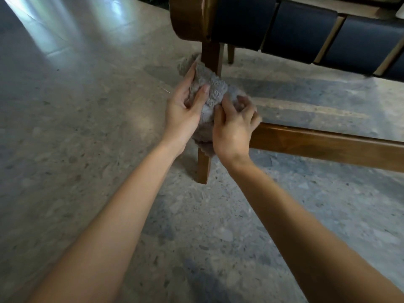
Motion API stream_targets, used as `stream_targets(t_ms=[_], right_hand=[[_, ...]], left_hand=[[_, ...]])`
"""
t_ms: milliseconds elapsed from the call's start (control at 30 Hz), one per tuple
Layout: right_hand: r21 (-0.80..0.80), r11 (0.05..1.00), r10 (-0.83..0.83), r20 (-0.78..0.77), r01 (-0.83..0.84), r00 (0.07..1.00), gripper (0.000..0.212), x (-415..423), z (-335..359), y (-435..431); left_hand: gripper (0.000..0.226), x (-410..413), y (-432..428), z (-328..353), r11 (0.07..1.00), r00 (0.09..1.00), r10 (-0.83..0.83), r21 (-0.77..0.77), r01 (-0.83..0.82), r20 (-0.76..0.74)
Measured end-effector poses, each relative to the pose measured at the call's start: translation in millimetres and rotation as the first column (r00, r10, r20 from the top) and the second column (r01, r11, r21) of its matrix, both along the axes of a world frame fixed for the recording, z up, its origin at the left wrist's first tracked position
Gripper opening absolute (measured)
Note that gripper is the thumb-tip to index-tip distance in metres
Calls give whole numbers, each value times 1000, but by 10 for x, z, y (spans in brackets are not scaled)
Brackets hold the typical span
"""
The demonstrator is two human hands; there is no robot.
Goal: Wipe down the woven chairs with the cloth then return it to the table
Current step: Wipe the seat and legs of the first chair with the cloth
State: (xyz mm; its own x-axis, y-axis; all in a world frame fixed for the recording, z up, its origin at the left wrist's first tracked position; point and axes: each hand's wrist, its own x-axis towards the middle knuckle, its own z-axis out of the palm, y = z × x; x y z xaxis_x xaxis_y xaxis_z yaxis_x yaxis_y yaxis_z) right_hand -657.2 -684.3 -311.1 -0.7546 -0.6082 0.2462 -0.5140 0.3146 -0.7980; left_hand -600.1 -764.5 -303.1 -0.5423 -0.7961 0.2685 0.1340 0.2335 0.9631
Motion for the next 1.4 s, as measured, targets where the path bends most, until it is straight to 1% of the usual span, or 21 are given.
stream_targets(t_ms=[33, 67, 133, 200, 233, 267, 333, 433, 500, 633, 733, 833, 933, 1000, 1067, 1133, 1233, 1300, 1400], right_hand=[[60, 998, 3, -42, -1, 999, 40, 8, -25, -11], [80, 996, 46, -47, -42, 998, 44, 10, -32, -26], [44, 989, 143, 9, -143, 990, 50, -17, -26, -70], [-120, 965, 253, 183, -234, 950, 51, -51, 8, -90], [-226, 937, 321, 256, -267, 912, 52, -68, 34, -98], [-308, 908, 372, 277, -285, 886, 53, -90, 67, -103], [-384, 875, 401, 233, -295, 886, 52, -158, 137, -153], [-406, 874, 359, 169, -267, 918, 47, -220, 236, -263], [-417, 876, 326, 146, -241, 934, 45, -214, 258, -291], [-411, 888, 267, 95, -206, 959, 43, -194, 203, -242], [-374, 902, 261, 76, -215, 962, 42, -79, 12, -108], [-335, 918, 247, 62, -213, 967, 45, -49, -83, -16], [-355, 909, 269, 95, -220, 958, 43, -118, 100, -35], [-362, 906, 266, 83, -220, 960, 40, -180, 265, -110], [-354, 916, 219, 45, -189, 975, 34, -220, 373, -189], [-373, 914, 185, 28, -161, 982, 32, -213, 367, -199], [-406, 900, 184, 22, -160, 983, 32, -124, 169, -92], [-375, 914, 165, -10, -157, 986, 33, -43, -42, -10], [-346, 930, 115, -40, -122, 993, 44, 109, -299, 73]], left_hand=[[48, 2, -3, -17, 1000, 1000, -9, -5, 9, 30], [47, 4, -4, -31, 1000, 997, -20, -2, 20, 73], [47, 9, -10, -51, 998, 985, -54, 38, 49, 163], [43, 18, -26, -51, 995, 982, -83, 63, 73, 170], [38, 9, -33, -19, 996, 986, -82, 36, 77, 144], [37, -10, -45, 32, 997, 991, -70, -9, 71, 113], [38, -63, -73, 166, 995, 999, -12, -99, 17, 47], [27, -141, -121, 306, 974, 996, 80, -211, -84, -24], [24, -167, -145, 310, 968, 996, 91, -232, -93, -22], [23, -144, -161, 245, 973, 997, 81, -217, -78, 6], [17, -46, -92, -12, 983, 999, 29, -185, -21, 43], [16, 37, -20, -220, 991, 998, -5, -134, 13, 60], [17, 8, -78, -56, 986, 998, 9, -167, 1, 59], [15, -68, -134, 152, 976, 999, 31, -217, -27, 16], [17, -145, -163, 293, 966, 999, 39, -254, -45, -30], [22, -168, -153, 297, 962, 997, 56, -263, -70, -59], [26, -94, -136, 81, 974, 998, 38, -221, -48, -50], [32, -24, -99, -125, 988, 1000, 12, -152, -15, -26], [37, 93, 17, -385, 996, 999, -1, -89, 5, 40]])
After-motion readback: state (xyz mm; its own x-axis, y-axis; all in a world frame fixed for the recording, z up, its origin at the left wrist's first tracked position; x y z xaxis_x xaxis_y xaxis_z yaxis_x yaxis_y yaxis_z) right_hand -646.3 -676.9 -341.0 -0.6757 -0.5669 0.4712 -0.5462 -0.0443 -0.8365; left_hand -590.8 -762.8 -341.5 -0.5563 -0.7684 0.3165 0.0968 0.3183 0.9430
